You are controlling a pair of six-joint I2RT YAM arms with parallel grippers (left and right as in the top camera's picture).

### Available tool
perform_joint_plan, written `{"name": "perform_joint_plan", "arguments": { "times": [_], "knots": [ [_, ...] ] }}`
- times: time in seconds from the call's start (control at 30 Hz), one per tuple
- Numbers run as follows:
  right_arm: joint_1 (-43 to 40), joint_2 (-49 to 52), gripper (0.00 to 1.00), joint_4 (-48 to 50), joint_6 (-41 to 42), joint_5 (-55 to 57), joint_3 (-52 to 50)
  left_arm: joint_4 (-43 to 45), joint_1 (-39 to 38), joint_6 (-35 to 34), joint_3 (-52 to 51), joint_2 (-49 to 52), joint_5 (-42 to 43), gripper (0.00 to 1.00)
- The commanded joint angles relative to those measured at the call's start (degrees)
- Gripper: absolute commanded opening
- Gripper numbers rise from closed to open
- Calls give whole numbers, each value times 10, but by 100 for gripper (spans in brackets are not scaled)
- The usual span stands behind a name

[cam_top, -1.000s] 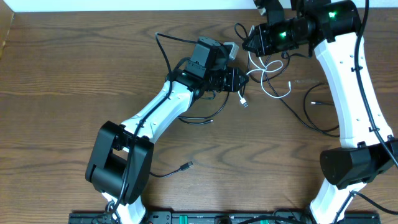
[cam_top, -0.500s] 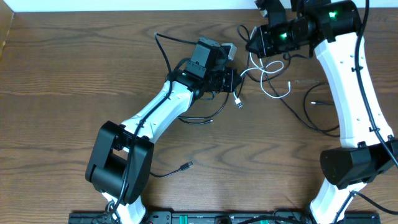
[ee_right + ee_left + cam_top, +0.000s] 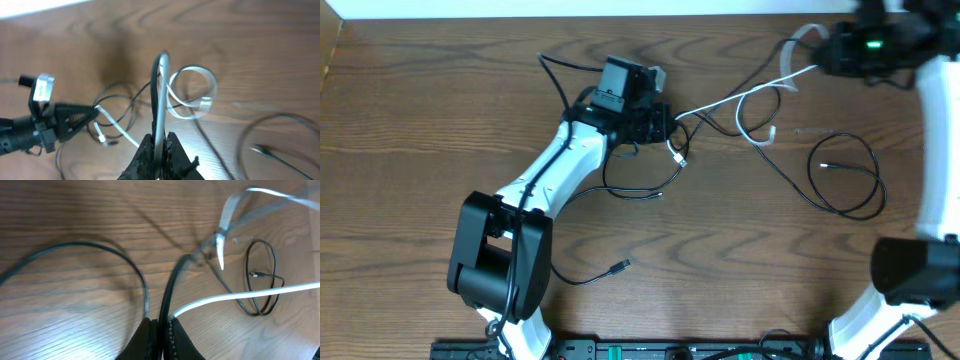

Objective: Untangle cables

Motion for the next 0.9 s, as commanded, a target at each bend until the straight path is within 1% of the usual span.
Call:
{"name": "perform_joint_plan", "arguments": {
  "times": [0.0,0.13,0.23,0.37,0.43,0.53,0.57,0.67,0.7,0.73,0.87],
  "knots": [
    [-71,-64,1,2,13,14,11,-10,24,7,-1,8,-17,7],
    [-128,-82,1,-3,27,-3,11,-14,32,8,-1,8,-17,7],
    [-146,-82,1,-15,26,-29,11,-13,33,7,-1,8,-17,8],
    [-144,-80,1,-30,9,-31,11,-13,33,10,-1,8,-17,7],
    [-142,-79,1,-34,9,-17,11,-14,33,24,-1,8,-17,7],
    [-142,-79,1,-38,9,-5,11,-18,33,29,-1,8,-39,8],
    [-143,-79,1,-40,9,-4,11,-20,33,29,-1,8,-43,8],
    [-144,-79,1,-49,16,21,11,-22,33,29,-1,8,-58,17],
    [-144,-79,1,-51,22,37,11,-22,33,29,-1,8,-58,17],
    [-144,-79,1,-53,26,50,11,-22,33,29,-1,8,-58,22],
    [-143,-79,1,-55,29,63,11,-25,33,29,-1,8,-58,23]
  ]
}}
